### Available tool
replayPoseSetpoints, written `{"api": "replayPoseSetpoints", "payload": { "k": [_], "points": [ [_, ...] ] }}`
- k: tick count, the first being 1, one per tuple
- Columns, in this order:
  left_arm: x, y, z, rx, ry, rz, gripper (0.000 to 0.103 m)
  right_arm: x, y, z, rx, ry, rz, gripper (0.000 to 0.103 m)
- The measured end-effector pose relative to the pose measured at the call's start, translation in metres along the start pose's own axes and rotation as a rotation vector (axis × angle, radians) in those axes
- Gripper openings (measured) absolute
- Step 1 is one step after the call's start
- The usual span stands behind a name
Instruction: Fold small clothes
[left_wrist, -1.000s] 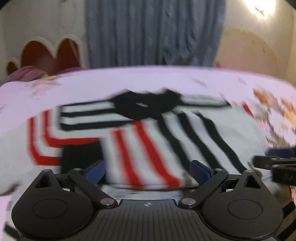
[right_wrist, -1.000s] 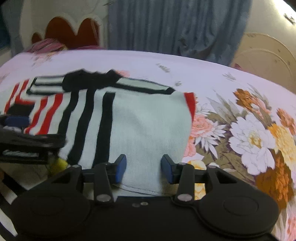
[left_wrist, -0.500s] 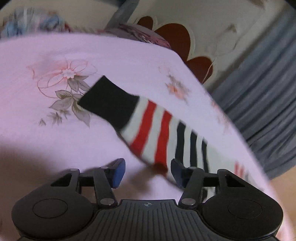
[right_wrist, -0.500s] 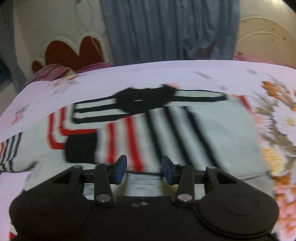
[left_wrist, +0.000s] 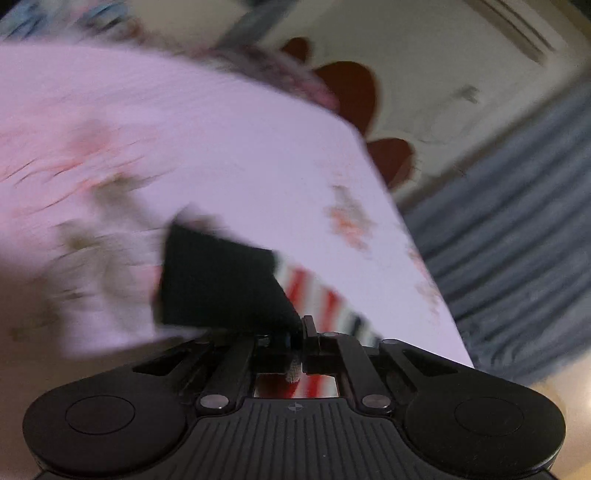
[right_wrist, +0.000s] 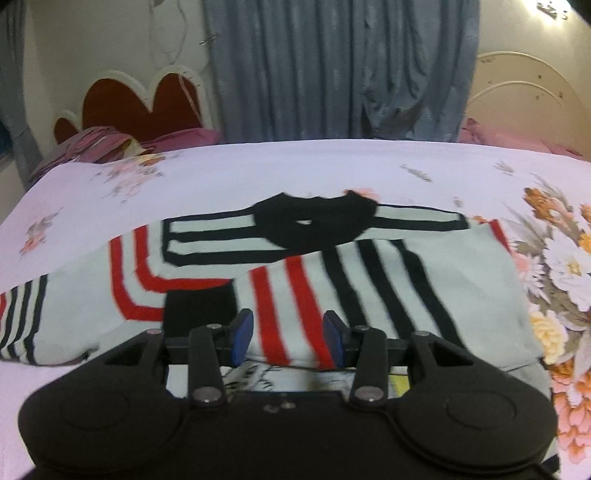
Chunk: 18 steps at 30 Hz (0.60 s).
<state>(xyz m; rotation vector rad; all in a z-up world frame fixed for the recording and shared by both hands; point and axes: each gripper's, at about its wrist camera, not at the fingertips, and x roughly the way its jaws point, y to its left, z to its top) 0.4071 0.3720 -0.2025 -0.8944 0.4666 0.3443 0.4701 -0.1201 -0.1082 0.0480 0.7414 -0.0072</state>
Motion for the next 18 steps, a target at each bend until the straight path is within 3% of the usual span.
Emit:
{"api": "replayPoseSetpoints", "payload": {
  "k": [5,8,15,18],
  "points": [
    [0.017,-0.096,-0.023,0.234,0.052,-0.122,0.004,0.001,-0.019,0.000,0.043,-0.012,-0.025,0.040],
    [0.027,-0.161,-0.053,0.371,0.112,-0.203,0.004,0.002,-0.036,0.001,0.080,-0.024,-0.029,0.040],
    [0.045,-0.293,-0.152,0.670,0.243,-0.318,0.004,0.002,-0.078,0.001,0.152,-0.032,-0.017,0.040],
    [0.059,-0.334,-0.199,0.781,0.322,-0.330,0.004,-0.003,-0.104,0.000,0.196,-0.043,-0.023,0.040]
  ]
}}
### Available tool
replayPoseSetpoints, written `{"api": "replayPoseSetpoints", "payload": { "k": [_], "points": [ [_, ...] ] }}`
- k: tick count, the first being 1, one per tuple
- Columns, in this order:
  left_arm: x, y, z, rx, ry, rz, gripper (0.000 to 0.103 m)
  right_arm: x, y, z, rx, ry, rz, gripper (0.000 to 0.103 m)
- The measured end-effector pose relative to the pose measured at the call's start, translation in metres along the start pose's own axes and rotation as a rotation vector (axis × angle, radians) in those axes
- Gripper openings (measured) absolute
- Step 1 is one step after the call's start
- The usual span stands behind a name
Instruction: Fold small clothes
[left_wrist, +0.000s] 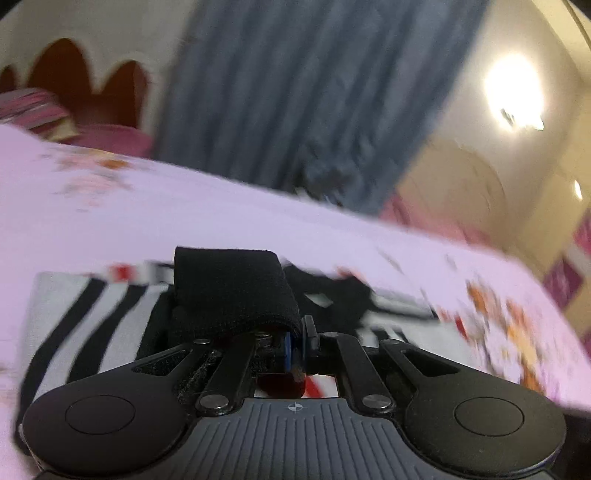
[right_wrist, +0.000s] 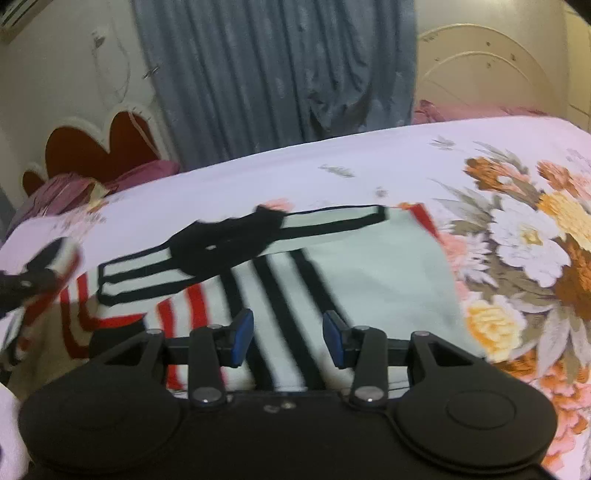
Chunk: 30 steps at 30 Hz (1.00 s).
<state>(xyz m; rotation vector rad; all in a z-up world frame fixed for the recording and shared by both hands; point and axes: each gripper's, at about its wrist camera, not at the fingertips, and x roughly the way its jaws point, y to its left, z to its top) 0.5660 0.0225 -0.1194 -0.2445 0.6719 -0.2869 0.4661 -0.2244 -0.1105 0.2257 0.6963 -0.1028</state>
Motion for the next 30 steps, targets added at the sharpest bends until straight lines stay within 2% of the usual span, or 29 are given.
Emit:
{"api": "replayPoseSetpoints", "payload": {
  "k": [3,6,7,8,9,10,13,15,16,17,21,22,23,25,28,30],
  "points": [
    [0.040,-0.041,-0.017,0.076,0.107,-0.005,0.004,-0.003,-0.032,0.006,0.067,-0.003,-0.009,0.040],
    [0.066,-0.067,-0.043,0.089,0.192,-0.030,0.005,-0.006,-0.061,0.010,0.117,0.007,-0.007,0.042],
    [0.062,-0.077,-0.052,0.103,0.186,-0.023,0.019,-0.007,-0.069,0.011,0.124,0.010,-0.002,0.042],
    [0.058,-0.085,-0.059,0.123,0.164,-0.041,0.062,-0.008,-0.075,0.011,0.128,0.011,0.005,0.042],
    [0.052,-0.093,-0.065,0.135,0.158,-0.096,0.083,-0.009,-0.081,0.012,0.132,0.012,0.017,0.043],
    [0.050,-0.103,-0.069,0.144,0.154,-0.143,0.100,-0.009,-0.084,0.012,0.137,0.014,0.029,0.045],
    [0.031,-0.115,-0.075,0.203,0.106,-0.169,0.099,-0.007,-0.087,0.012,0.140,0.022,0.073,0.049],
    [0.011,-0.099,-0.072,0.156,0.075,-0.156,0.084,-0.003,-0.081,0.013,0.136,0.034,0.115,0.049],
    [-0.003,-0.084,-0.069,0.134,0.056,-0.123,0.075,0.000,-0.076,0.013,0.132,0.044,0.144,0.049],
    [-0.018,-0.067,-0.066,0.118,0.037,-0.082,0.070,0.003,-0.070,0.014,0.125,0.054,0.173,0.049],
    [-0.074,0.001,-0.063,0.041,-0.066,0.081,0.062,0.015,-0.032,0.011,0.073,0.072,0.254,0.050],
    [-0.080,0.017,-0.063,0.022,-0.066,0.135,0.050,0.018,-0.023,0.011,0.051,0.075,0.264,0.054],
    [-0.082,0.031,-0.064,0.000,-0.047,0.165,0.043,0.021,-0.011,0.010,0.014,0.079,0.267,0.057],
    [-0.084,0.054,-0.065,-0.037,-0.010,0.215,0.040,0.030,0.019,0.005,-0.095,0.094,0.253,0.064],
    [-0.078,0.062,-0.069,-0.030,0.031,0.250,0.040,0.045,0.059,-0.002,-0.290,0.108,0.183,0.063],
    [-0.079,0.057,-0.071,-0.013,0.019,0.252,0.040,0.050,0.083,-0.008,-0.444,0.068,0.082,0.057]
  ]
}}
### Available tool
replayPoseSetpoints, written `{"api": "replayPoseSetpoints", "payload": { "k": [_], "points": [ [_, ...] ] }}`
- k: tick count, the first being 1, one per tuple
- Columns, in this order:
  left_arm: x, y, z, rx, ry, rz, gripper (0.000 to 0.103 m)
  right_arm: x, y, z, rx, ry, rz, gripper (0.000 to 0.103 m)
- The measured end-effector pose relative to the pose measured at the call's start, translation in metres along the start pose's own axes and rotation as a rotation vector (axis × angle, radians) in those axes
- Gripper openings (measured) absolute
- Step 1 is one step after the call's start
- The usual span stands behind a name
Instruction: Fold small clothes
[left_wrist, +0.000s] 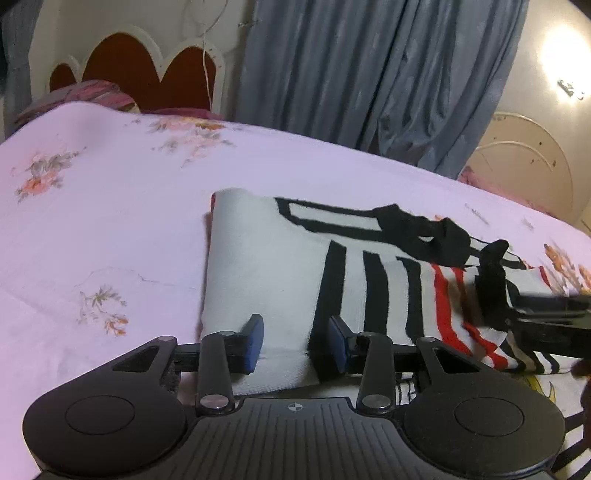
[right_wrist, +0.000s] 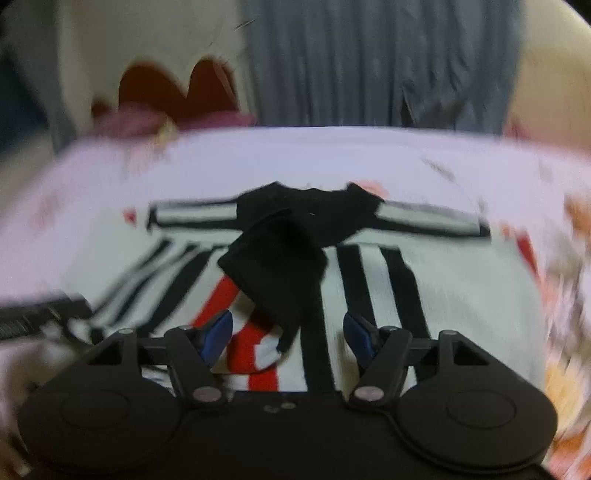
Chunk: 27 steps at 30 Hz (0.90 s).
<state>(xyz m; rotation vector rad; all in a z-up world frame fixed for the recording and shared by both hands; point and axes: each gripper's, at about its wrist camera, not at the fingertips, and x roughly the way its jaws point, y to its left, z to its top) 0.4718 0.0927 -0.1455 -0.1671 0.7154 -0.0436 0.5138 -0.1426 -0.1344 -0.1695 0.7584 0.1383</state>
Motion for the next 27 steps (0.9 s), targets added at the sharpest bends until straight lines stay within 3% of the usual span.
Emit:
{"api": "replayPoseSetpoints", "payload": {
  "k": [2,3,4,8,10,11,14,16,18,19,21,23,24,27],
  "points": [
    [0.000,-0.007,0.001,0.016,-0.021,-0.013,0.040,0.000,0.008,0.005,-0.060,-0.034,-0.068,0.027],
    [-0.001,-0.007,0.001,0.028,-0.027,-0.010,0.040,0.001,0.005,0.010,-0.047,-0.027,-0.053,0.008],
    [0.001,-0.010,0.001,0.040,-0.033,-0.010,0.040,-0.004,0.000,0.015,-0.015,-0.040,-0.034,0.005],
    [0.000,-0.016,0.005,0.073,-0.072,-0.042,0.040,-0.057,-0.020,0.025,0.069,-0.228,-0.035,0.005],
    [0.015,-0.017,0.001,0.089,-0.013,-0.026,0.040,-0.071,-0.034,0.017,0.107,-0.279,-0.051,0.005],
    [0.022,-0.015,-0.001,0.081,0.014,-0.021,0.040,-0.064,-0.041,0.008,0.124,-0.245,-0.063,0.005],
    [0.029,-0.015,-0.006,0.093,0.031,-0.020,0.040,-0.018,-0.064,-0.024,0.213,-0.013,-0.038,0.006],
    [0.027,-0.016,-0.005,0.114,0.034,-0.022,0.040,-0.009,-0.074,-0.039,0.274,0.042,-0.017,0.010],
    [0.026,-0.013,-0.004,0.111,0.032,-0.032,0.040,-0.016,-0.079,-0.043,0.314,0.013,-0.028,0.023],
    [0.026,-0.012,-0.005,0.111,0.030,-0.035,0.040,-0.020,-0.081,-0.044,0.326,0.000,-0.034,0.038],
    [0.025,-0.011,-0.005,0.113,0.031,-0.035,0.040,-0.020,-0.090,-0.044,0.364,-0.021,-0.027,0.053],
    [0.027,-0.012,-0.005,0.113,0.027,-0.039,0.040,-0.015,-0.100,-0.044,0.421,-0.008,0.011,0.033],
    [0.029,-0.013,-0.005,0.130,0.033,-0.029,0.040,-0.012,-0.108,-0.045,0.450,0.002,0.050,0.004],
    [0.033,-0.021,-0.005,0.195,0.049,0.006,0.040,-0.006,-0.102,-0.044,0.419,0.024,0.031,0.005]
  ]
}}
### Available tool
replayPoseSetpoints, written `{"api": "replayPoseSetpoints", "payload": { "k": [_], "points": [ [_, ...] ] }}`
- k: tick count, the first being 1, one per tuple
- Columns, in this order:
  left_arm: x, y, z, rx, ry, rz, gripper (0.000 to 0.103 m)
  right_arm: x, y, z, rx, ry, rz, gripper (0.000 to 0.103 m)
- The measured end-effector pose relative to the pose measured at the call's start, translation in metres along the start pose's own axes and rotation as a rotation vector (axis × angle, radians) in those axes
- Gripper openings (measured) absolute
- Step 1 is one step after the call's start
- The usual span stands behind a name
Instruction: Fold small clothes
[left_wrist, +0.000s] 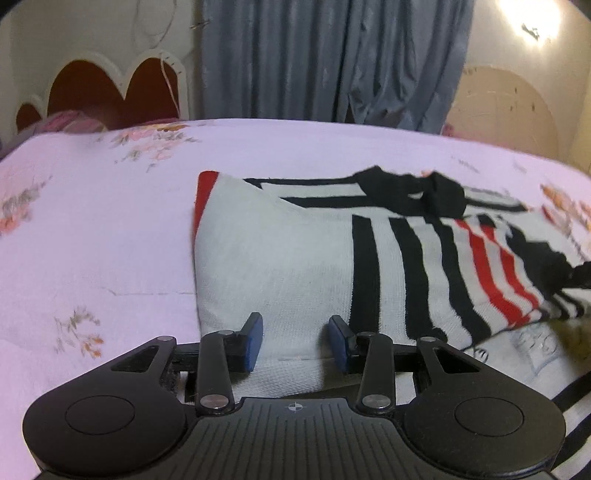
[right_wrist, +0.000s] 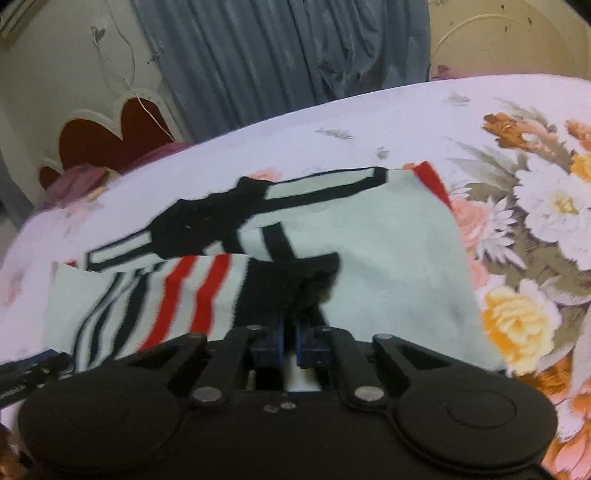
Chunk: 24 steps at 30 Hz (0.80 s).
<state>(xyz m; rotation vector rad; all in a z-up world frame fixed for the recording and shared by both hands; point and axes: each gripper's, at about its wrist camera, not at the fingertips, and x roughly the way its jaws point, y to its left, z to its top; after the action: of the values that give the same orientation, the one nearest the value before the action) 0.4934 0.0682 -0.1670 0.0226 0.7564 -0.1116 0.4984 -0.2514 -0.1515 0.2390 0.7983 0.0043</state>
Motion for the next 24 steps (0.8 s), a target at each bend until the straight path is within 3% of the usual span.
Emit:
{"api": "replayPoseSetpoints", "payload": {
  "k": [2,4,5,10,12,13,15,17,19,24],
  "points": [
    [-0.003,0.001,0.007,0.005,-0.001,-0.008,0.040,-0.005,0.005,0.000,-0.023,-0.010,-0.029,0.007],
    [-0.005,0.008,0.019,-0.003,-0.037,-0.017,0.040,-0.016,0.009,0.005,-0.024,-0.080,-0.089,0.036],
    [-0.002,0.011,0.027,-0.003,-0.043,-0.016,0.040,-0.020,0.008,0.009,-0.023,-0.104,-0.083,0.038],
    [0.048,0.036,0.077,-0.021,-0.027,-0.015,0.040,0.002,0.007,0.039,-0.060,-0.059,-0.038,0.016],
    [0.085,0.051,0.085,-0.023,0.053,0.011,0.046,0.023,0.008,0.042,-0.110,-0.001,-0.089,0.012],
    [0.089,0.060,0.087,-0.065,0.034,-0.011,0.048,0.034,0.006,0.042,-0.117,0.036,-0.121,0.012],
    [0.090,0.068,0.093,-0.098,0.050,-0.032,0.048,0.040,0.002,0.043,-0.105,0.031,-0.123,0.013],
    [0.071,0.066,0.091,-0.104,0.002,-0.004,0.048,0.032,0.007,0.045,-0.112,0.011,-0.143,0.025],
    [0.051,0.057,0.084,-0.128,-0.034,-0.037,0.049,0.015,0.015,0.043,-0.106,-0.057,-0.122,0.038],
    [0.045,-0.020,0.067,0.023,-0.035,-0.124,0.049,0.026,0.075,0.028,-0.179,-0.032,0.019,0.034]
  ]
}}
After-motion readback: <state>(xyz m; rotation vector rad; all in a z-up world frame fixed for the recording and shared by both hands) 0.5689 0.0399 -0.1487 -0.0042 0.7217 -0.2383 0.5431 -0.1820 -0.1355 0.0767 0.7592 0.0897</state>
